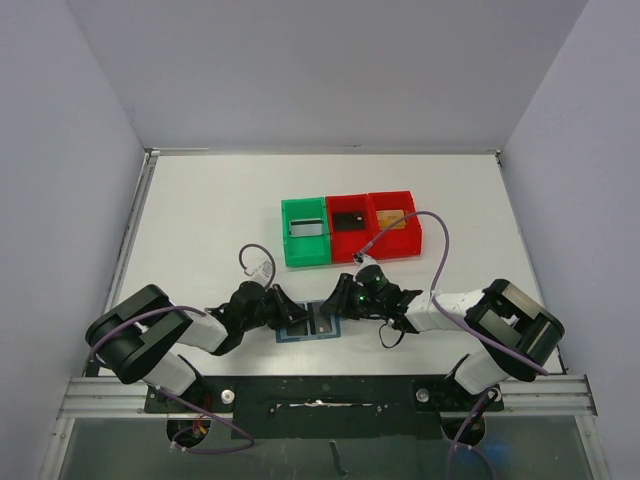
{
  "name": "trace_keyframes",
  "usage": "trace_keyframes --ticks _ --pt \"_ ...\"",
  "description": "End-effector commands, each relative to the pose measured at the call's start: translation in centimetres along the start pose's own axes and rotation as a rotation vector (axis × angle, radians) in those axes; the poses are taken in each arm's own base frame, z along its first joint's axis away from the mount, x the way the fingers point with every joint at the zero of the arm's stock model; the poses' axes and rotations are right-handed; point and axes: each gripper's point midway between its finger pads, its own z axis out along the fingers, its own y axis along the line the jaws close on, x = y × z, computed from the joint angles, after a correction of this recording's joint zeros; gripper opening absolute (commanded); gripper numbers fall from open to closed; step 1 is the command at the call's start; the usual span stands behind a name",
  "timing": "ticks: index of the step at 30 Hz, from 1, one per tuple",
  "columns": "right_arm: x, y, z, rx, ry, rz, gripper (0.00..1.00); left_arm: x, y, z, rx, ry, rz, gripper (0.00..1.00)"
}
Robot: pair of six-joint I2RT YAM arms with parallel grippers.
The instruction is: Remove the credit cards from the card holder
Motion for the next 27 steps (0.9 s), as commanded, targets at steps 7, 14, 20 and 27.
trace_keyframes --ticks 7,14,20,27 --pt "4.24 -3.75 -0.8 0.125 0.144 0.013 0.31 0.35 -4.43 -0.54 0.146 0.039 0.053 0.0" --pt "3.84 -3.34 -0.75 0.124 0.141 -0.001 0.31 0.05 -4.08 -1.02 0.107 0.027 0.078 0.0" --pt "3.87 -3.26 -0.7 0.123 0.143 0.001 0.31 0.03 -4.07 -1.19 0.108 0.024 0.08 0.0" --pt "4.16 -3.13 -0.63 0.112 0.152 0.003 0.31 -0.17 -4.18 -0.99 0.119 0.009 0.05 0.0"
